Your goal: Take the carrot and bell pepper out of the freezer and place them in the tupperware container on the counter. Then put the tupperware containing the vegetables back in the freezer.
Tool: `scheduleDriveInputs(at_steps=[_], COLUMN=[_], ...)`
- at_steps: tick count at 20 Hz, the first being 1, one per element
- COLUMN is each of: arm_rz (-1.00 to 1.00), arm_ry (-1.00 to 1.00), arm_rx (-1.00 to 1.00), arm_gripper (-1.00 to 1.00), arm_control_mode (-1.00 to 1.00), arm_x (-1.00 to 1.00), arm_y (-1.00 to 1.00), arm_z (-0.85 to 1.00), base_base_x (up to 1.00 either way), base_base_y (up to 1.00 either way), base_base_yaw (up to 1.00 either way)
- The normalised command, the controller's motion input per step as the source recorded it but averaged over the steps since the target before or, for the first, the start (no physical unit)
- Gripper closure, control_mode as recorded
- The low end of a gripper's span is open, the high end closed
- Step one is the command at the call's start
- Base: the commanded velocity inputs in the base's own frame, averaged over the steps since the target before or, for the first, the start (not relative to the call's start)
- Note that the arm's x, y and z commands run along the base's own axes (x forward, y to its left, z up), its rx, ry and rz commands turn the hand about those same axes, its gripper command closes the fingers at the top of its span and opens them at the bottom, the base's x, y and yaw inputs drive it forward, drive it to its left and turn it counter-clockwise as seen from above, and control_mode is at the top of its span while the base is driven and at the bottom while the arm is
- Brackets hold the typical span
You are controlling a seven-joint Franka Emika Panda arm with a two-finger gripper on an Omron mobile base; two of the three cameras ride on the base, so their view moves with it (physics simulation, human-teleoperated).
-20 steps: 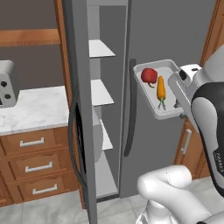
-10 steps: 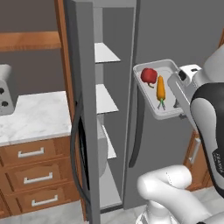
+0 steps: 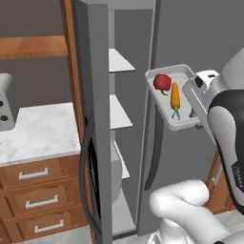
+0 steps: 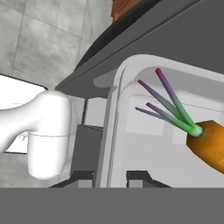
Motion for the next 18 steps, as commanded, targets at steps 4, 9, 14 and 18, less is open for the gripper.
scheduleDriveInputs(at_steps=[4,9,14,18], arm_rz=[0.00,0.00,0.00,0.00], arm_ry=[0.00,0.00,0.00,0.00], arm_rx=[0.00,0.00,0.00,0.00], arm_gripper=[1.00,1.00,1.00,1.00], arm_control_mode=[1.00,1.00,1.00,1.00], arm_x=[0.00,0.00,0.00,0.00], arm_y=[0.00,0.00,0.00,0.00], arm_z=[0.00,0.00,0.00,0.00], base_base_x=[0.29,0.29,0.56,0.67], base_base_y=[0.39,0.35,0.12,0.10], base_base_yaw=[0.00,0.00,0.00,0.00])
